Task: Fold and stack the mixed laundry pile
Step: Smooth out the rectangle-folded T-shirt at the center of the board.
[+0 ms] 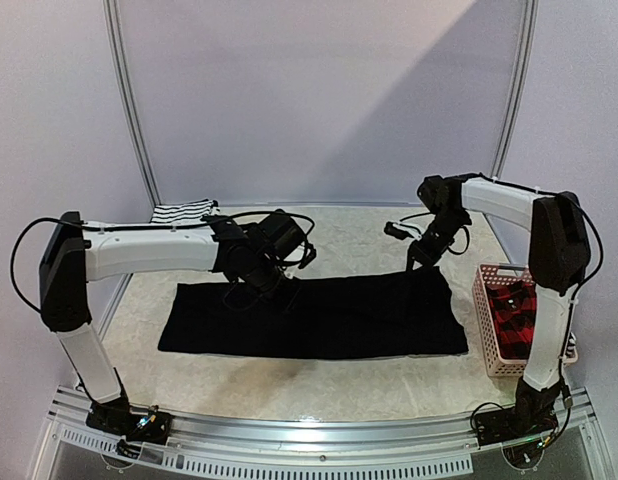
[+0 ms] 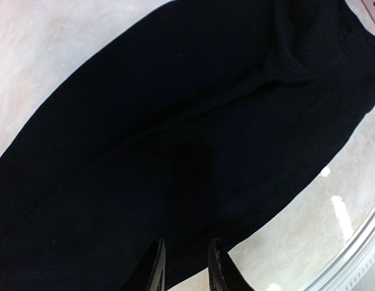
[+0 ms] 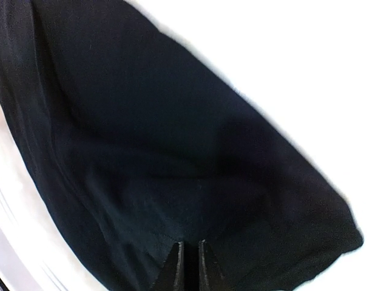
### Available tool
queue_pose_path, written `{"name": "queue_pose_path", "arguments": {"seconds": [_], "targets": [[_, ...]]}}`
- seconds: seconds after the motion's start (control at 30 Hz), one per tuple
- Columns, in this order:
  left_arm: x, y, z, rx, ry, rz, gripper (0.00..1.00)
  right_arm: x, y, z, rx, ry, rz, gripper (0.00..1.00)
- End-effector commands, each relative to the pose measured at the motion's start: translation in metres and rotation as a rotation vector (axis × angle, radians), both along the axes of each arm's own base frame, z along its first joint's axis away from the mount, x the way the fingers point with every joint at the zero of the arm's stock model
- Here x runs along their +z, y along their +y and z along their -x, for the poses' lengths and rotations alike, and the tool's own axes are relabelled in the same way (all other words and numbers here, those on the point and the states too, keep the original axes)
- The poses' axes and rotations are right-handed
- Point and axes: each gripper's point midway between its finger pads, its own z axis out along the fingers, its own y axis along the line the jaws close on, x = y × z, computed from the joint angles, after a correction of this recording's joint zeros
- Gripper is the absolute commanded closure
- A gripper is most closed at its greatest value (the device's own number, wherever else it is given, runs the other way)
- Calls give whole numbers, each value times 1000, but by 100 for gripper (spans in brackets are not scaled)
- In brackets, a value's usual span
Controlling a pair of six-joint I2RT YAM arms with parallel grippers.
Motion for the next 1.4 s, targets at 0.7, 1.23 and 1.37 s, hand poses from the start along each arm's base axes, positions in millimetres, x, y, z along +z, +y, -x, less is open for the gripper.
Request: {"name": "queue_pose_path", "arguments": {"seconds": [0.7, 1.23, 1.37], "targets": [[-5, -170, 48, -813, -421, 26, 64, 27, -45, 17, -89, -38, -122, 56], [-48, -216, 20, -922, -474, -126, 63, 17, -62, 19, -143, 6, -116, 55], [-60, -218, 8, -889, -497, -174, 63, 14, -62, 20, -144, 18, -121, 55]]}}
